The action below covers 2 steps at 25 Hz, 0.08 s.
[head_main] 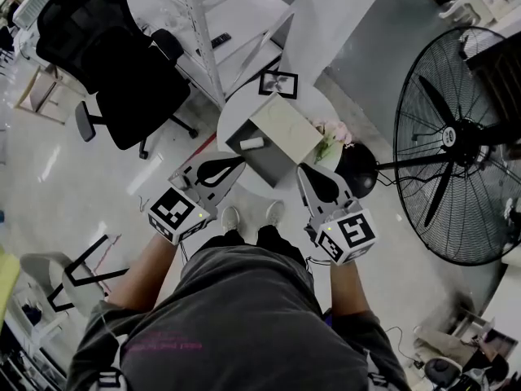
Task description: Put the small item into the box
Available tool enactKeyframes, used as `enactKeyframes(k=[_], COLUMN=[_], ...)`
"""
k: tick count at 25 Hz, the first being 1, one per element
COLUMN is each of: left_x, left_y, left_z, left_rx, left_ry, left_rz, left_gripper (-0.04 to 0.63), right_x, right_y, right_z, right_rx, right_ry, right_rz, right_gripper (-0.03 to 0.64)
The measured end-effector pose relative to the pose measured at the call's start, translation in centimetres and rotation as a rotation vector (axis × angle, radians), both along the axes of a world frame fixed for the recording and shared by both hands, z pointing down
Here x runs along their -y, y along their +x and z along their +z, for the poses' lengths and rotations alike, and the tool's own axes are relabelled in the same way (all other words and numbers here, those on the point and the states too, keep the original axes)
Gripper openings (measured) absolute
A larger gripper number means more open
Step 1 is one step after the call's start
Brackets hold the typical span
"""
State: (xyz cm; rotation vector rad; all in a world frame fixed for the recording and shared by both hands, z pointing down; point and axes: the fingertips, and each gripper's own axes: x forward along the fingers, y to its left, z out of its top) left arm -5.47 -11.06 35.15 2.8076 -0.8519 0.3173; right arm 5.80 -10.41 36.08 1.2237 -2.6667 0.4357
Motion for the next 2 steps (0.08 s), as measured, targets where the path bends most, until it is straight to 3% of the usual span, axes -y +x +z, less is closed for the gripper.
enactKeyframes(k=[2], left_x=[0.04], left_y=[0.15], left_z=[0.13], left_rx=[0.001], left_ry=[-0.002], left_rz=[-0.004], left_gripper=[0.014], right_x=[0.07], right_y=[0.22], right_z=[0.08], right_rx=[0.0], right_ry=[0.0], right_rz=[-0.001], right_gripper=[0.02])
